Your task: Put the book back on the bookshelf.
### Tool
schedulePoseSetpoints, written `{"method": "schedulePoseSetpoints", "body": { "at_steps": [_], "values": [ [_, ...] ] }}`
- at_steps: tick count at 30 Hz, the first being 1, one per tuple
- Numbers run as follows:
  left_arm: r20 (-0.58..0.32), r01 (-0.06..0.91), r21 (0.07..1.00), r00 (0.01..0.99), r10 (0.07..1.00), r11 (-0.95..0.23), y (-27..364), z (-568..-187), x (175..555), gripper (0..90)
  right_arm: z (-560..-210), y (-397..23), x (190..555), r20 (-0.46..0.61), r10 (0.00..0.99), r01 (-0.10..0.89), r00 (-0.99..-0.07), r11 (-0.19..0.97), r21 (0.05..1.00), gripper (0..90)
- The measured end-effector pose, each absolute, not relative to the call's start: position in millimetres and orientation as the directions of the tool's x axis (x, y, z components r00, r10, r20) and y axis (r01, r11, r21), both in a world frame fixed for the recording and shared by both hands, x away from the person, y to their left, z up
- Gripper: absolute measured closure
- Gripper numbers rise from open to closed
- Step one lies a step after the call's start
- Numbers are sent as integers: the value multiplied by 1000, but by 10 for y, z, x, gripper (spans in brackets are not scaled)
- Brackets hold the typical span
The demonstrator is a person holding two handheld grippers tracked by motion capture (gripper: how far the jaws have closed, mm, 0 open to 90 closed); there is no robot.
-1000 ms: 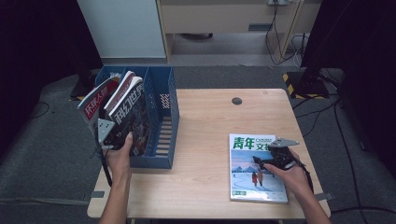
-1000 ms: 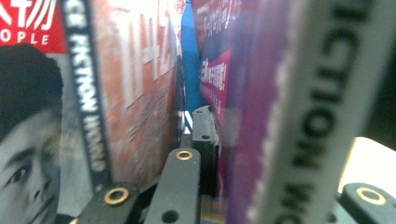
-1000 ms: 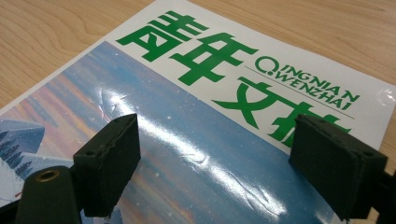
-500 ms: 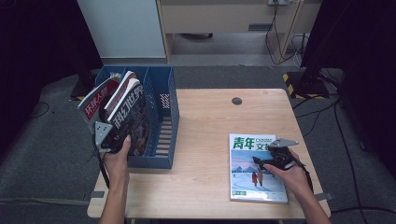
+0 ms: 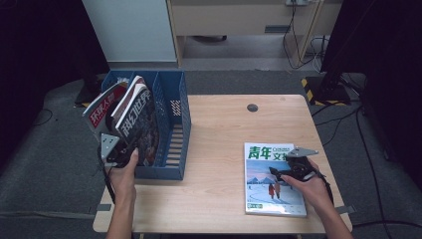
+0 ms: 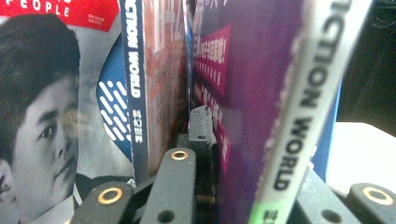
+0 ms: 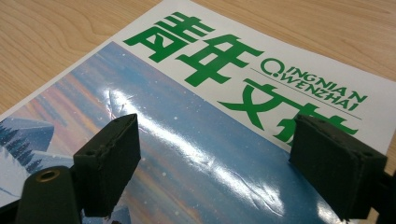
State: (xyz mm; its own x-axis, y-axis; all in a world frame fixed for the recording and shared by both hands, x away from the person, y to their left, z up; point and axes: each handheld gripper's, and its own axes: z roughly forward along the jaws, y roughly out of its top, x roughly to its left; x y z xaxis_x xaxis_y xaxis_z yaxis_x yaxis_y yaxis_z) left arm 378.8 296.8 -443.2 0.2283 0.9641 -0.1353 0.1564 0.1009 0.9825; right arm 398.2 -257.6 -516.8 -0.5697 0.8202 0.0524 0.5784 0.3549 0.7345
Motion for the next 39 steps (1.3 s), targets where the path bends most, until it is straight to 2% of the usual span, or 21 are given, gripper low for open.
{"method": "schedulePoseSetpoints", "body": {
  "at_steps": [6, 9, 18, 28, 39],
  "values": [
    [-129, 176, 980, 224, 966, 90, 2959, -4452, 3759, 788, -5163, -2594, 3987, 50, 820, 575, -571, 355, 737, 161],
    [-113, 178, 981, 214, 970, 75, 2945, -4448, 3746, 818, -5162, -2597, 3988, 48, 819, 574, -572, 357, 737, 161],
    [-152, 166, 979, 186, 971, 122, 2955, -4431, 3783, 826, -5171, -2592, 3991, 49, 820, 576, -571, 357, 735, 160],
    [-107, 139, 987, 194, 975, 80, 2876, -4371, 3852, 827, -5184, -2586, 3994, 47, 818, 576, -573, 362, 733, 161],
    [-99, 120, 990, 195, 976, 76, 2810, -4283, 3943, 827, -5192, -2581, 3992, 48, 820, 576, -571, 358, 735, 160]
  ]
}}
